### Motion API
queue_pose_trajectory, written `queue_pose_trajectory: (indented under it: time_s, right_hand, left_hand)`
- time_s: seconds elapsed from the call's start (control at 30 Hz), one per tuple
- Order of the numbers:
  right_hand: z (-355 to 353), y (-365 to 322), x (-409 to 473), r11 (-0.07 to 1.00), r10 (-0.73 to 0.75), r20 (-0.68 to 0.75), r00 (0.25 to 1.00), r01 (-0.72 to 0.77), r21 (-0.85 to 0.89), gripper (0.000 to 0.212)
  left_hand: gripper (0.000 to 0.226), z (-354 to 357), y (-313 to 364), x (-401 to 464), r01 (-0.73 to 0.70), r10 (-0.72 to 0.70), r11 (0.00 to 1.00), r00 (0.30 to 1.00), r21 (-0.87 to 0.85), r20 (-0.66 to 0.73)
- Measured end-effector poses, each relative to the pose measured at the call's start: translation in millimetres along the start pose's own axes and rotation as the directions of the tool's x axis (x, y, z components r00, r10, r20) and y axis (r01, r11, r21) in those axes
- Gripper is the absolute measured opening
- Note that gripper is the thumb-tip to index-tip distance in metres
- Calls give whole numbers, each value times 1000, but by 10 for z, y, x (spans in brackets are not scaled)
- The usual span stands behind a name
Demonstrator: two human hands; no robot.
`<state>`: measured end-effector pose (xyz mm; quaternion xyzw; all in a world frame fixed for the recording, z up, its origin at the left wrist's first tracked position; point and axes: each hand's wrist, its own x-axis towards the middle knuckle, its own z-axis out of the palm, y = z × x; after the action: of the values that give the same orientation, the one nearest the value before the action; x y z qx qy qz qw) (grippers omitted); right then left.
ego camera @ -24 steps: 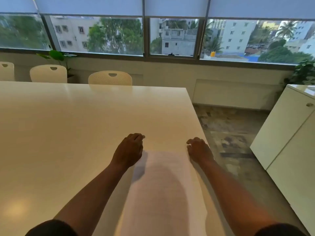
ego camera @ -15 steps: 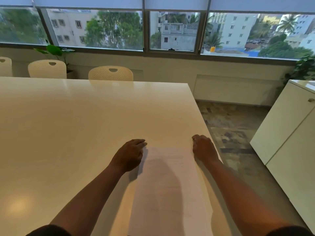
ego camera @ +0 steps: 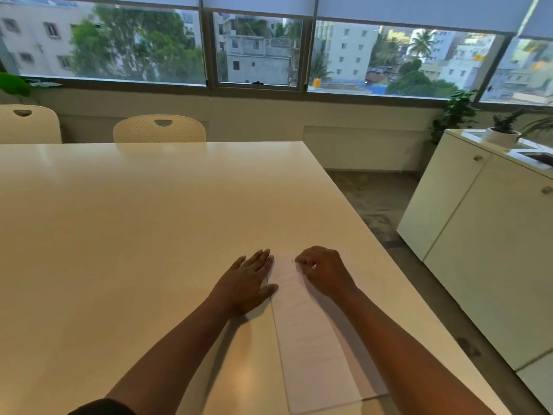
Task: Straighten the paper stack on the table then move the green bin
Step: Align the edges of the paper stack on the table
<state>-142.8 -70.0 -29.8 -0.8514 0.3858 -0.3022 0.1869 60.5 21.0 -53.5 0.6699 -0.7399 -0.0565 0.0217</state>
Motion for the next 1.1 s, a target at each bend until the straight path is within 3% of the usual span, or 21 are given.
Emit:
queue_pose_trajectory:
  time_s: [0.3, 0.43, 0.6, 0.73, 0.83, 1.0, 1.1]
  right_hand:
    - [296, -340, -69, 995, 64, 37, 997, -61, -78, 15]
    - [316, -339, -57, 984, 136, -68, 988, -143, -106, 16]
    - [413, -468, -103, 995, 11, 37, 999, -7, -99, 14]
    - [360, -424, -50, 984, 112, -39, 993, -116, -134, 18]
    - [395, -509, -77, 990, 24, 59, 998, -15, -138, 18]
    - [316, -426, -79, 981, 62, 12, 998, -59, -187, 20]
    - [357, -498, -129, 984, -25, 85, 996, 40, -176, 17]
  left_hand:
    - [79, 121, -91, -9, -40, 38, 999, 998, -30, -52]
    - [80, 127, -107, -2, -37, 34, 998, 998, -52, -49]
    - [85, 136, -119, 25, -34, 32, 998, 998, -52, -50]
    - [83, 146, -122, 33, -31, 29, 998, 998, -49, -55]
    - [86, 162, -122, 38, -35, 31, 998, 997, -59, -66]
    - [83, 180, -140, 34, -36, 32, 998, 996, -48, -86]
    - [86, 188, -138, 34, -40, 36, 998, 996, -50, -87]
